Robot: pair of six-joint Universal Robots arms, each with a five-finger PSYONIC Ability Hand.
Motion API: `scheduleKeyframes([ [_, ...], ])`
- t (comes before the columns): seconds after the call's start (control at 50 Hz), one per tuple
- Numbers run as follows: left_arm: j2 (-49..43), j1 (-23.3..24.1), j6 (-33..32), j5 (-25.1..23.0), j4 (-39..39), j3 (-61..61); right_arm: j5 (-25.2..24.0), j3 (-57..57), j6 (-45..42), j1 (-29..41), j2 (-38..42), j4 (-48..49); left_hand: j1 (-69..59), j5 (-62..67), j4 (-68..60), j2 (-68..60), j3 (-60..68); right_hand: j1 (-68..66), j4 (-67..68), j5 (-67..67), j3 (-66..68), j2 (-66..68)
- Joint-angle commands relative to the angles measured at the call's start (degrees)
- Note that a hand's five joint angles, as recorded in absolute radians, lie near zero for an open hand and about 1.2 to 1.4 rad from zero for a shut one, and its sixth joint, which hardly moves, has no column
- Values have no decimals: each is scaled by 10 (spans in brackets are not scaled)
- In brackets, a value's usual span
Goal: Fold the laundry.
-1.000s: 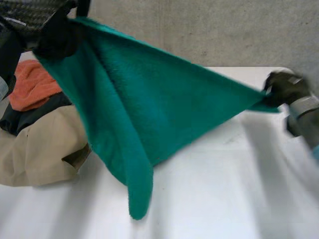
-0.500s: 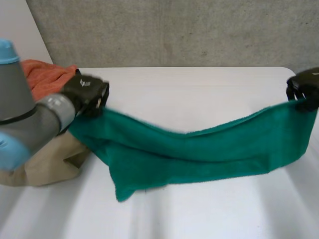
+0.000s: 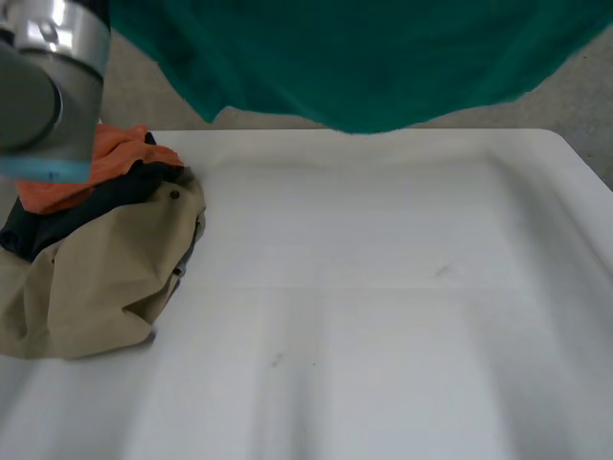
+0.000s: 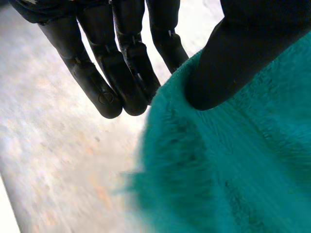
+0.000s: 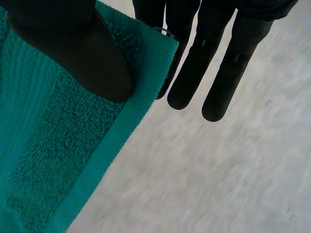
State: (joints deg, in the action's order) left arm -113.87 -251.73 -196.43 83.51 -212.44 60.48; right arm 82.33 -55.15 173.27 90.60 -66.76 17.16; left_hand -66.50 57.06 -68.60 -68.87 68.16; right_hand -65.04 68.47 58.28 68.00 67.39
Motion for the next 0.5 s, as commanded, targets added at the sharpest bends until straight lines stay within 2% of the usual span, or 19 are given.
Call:
scheduleKeyframes([
  [0.02,23,0,-13,-22,-10,135,-38,-78,-21,-18,18,-63,-135,129,-114,-111,118,-150,115,117,120,126],
  [0.1,25,2,-11,-45,-7,212,-59,-137,-43,-34,30,-98,-135,129,-114,-111,118,-150,115,117,120,126],
  [0.26,40,7,-23,-49,17,383,-113,-274,-89,-81,30,-146,-135,129,-114,-111,118,-150,115,117,120,126],
  [0.34,71,15,-47,-47,64,454,-152,-320,-142,-108,13,-216,-135,129,-114,-111,118,-150,115,117,120,126],
  [0.42,119,31,-90,-41,181,503,-175,-348,-256,-151,-31,-331,-135,129,-114,-111,118,-150,115,117,120,126],
  [0.44,142,40,-109,-35,244,516,-178,-355,-321,-168,-52,-385,-135,129,-114,-111,118,-150,115,117,120,126],
  [0.48,163,52,-129,-29,307,524,-181,-358,-389,-190,-71,-440,-135,129,-114,-111,118,-150,115,117,120,126],
  [0.5,182,62,-146,-23,370,527,-184,-360,-424,-204,-78,-468,-135,129,-114,-111,118,-150,115,117,120,126],
])
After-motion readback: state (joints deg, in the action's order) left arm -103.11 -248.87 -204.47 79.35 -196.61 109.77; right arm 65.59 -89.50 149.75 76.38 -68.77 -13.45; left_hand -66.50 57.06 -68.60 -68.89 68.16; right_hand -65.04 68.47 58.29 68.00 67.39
